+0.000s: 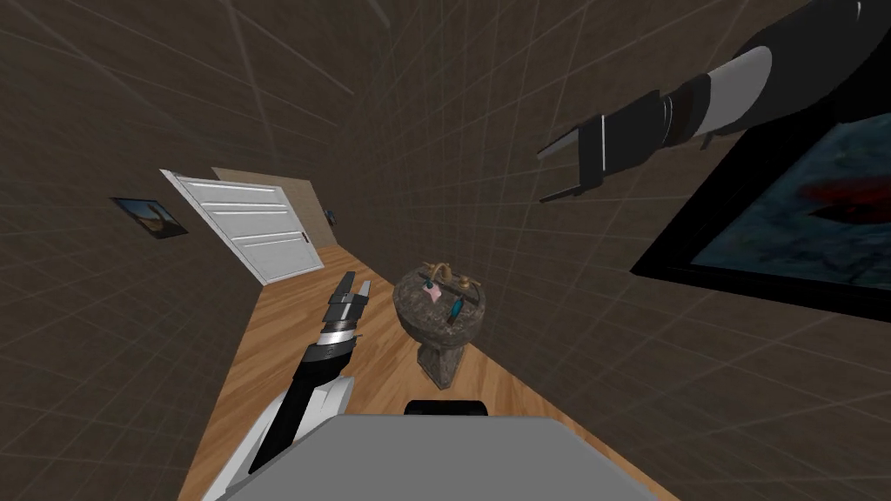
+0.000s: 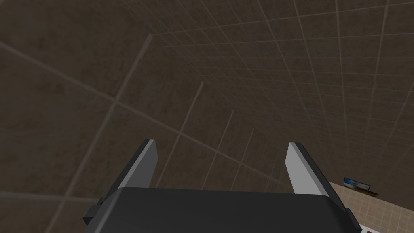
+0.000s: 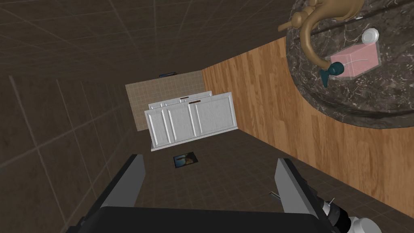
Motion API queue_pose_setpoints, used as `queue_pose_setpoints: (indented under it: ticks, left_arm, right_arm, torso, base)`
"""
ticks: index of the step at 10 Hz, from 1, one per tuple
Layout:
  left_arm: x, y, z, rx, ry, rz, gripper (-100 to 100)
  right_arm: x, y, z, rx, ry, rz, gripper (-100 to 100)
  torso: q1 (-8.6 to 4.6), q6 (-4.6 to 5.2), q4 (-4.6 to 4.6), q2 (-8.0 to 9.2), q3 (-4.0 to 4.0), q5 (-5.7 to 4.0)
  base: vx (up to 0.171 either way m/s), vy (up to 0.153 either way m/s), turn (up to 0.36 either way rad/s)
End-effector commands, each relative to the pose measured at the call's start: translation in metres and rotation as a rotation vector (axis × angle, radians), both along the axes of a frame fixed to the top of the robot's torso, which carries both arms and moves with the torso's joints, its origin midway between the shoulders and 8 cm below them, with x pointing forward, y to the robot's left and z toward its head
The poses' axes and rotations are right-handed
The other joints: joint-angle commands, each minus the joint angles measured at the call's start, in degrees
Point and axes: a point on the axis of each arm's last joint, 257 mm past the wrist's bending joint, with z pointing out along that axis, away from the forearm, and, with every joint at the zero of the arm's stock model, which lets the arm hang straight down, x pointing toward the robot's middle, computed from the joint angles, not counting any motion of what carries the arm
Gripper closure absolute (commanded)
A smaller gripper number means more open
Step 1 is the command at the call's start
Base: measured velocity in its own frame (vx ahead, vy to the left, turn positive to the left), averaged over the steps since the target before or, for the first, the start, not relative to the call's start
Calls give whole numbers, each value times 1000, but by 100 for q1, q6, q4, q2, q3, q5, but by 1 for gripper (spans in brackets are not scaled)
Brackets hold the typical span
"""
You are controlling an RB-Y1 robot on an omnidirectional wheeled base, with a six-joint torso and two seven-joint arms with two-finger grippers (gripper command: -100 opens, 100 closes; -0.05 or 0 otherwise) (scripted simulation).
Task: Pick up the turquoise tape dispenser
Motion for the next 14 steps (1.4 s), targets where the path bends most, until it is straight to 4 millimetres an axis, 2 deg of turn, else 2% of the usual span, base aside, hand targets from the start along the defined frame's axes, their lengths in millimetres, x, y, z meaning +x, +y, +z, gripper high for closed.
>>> queue_pose_setpoints:
  ticks: [1, 3, 6, 8, 12, 14]
  left_arm:
    - [0, 0, 0, 0, 0, 0, 0]
    - [0, 0, 0, 0, 0, 0, 0]
    - [0, 0, 0, 0, 0, 0, 0]
    - [0, 0, 0, 0, 0, 0, 0]
    - [0, 0, 0, 0, 0, 0, 0]
    - [0, 0, 0, 0, 0, 0, 0]
  right_arm:
    - [8, -3, -10, -6, 25, -3, -100]
    - [16, -6, -18, -8, 42, 0, -100]
    - [37, -15, -58, -23, 136, -17, -100]
    - [45, -20, -69, -24, 155, -16, -100]
    - [62, -31, -111, -36, 248, -33, -100]
    - [69, -36, -124, -34, 268, -33, -100]
  torso:
    - [0, 0, 0, 0, 0, 0]
    - [-3, 11, 4, 2, 3, -2]
    - [-1, 3, 0, -1, 0, 0]
    - [-3, 11, 4, 1, 3, -1]
    - [1, 4, 2, 0, 1, 1]
    - [-3, 14, 5, 3, 4, -1]
  base:
    - [-12, -7, 142]
    - [-7, 1, 113]
    - [-12, -5, 192]
    - [-8, 3, 124]
    - [-11, -2, 152]
    - [-9, 0, 119]
